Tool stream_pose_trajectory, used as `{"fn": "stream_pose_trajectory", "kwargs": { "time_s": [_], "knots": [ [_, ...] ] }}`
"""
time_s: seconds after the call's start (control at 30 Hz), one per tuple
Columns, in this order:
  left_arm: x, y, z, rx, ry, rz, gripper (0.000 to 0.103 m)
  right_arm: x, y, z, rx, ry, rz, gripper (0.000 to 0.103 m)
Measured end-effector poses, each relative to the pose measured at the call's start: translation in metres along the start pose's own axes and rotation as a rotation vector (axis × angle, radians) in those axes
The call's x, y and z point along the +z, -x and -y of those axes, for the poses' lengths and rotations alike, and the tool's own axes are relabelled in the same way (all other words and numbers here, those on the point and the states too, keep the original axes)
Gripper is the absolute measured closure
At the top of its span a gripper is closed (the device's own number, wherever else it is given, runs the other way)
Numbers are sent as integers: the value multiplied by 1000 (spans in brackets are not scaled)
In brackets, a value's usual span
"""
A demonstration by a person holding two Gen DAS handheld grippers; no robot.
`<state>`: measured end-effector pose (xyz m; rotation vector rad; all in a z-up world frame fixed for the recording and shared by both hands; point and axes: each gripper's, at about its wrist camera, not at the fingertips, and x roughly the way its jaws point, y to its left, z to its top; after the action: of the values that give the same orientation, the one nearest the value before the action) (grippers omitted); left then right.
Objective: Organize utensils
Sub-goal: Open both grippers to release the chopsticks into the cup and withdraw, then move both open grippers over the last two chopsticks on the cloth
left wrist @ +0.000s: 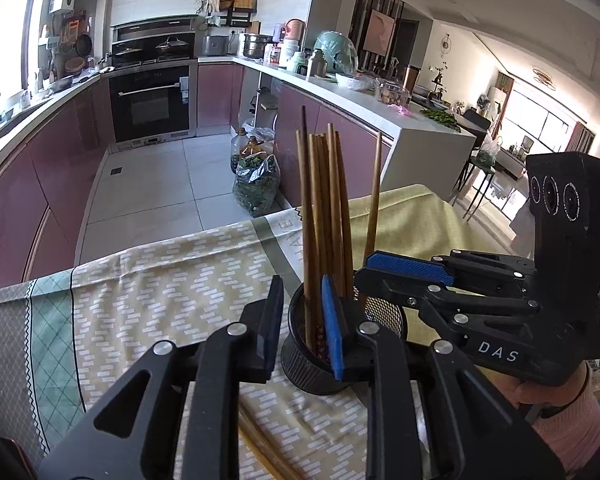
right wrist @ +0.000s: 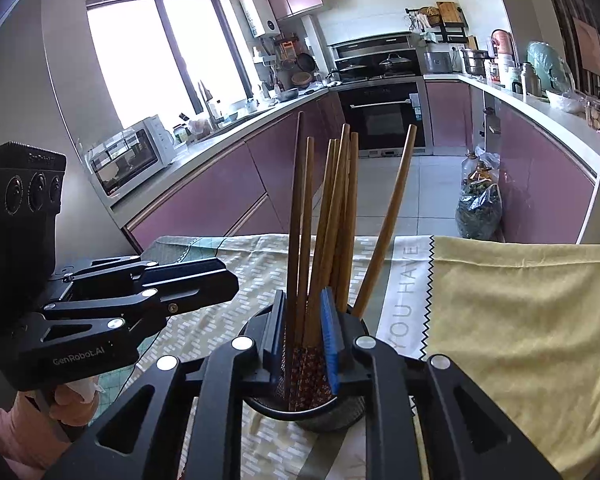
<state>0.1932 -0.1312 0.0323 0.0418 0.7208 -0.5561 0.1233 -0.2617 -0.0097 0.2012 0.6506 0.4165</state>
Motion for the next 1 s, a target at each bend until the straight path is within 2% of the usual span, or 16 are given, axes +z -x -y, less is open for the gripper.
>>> {"fn": "stream_pose_trajectory", "kwargs": {
  "time_s": [0.13, 0.23, 0.33, 0.5, 0.7, 0.8, 1.0],
  "knots": [
    [-17, 21, -7, 51, 6, 62, 72, -4, 8, -7, 13, 23, 11, 79],
    [-33, 41, -14, 90, 13, 110, 65, -12, 21, -16, 58, 44, 26, 73],
    [-50, 55, -22, 115, 30, 121, 63, -24, 29, -32, 100, 86, 28, 66],
    [-81, 65, -36, 173, 61, 107, 52, -52, 22, -58, 111, 149, -25, 63],
    [-116, 62, -49, 222, 97, 57, 43, -87, -14, -67, 114, 117, -148, 63],
    [-133, 57, -49, 257, 104, 30, 34, -101, -27, -69, 111, 99, -200, 63],
    [-153, 53, -47, 286, 111, -2, 30, -115, -32, -73, 100, 83, -230, 62]
  ]
}}
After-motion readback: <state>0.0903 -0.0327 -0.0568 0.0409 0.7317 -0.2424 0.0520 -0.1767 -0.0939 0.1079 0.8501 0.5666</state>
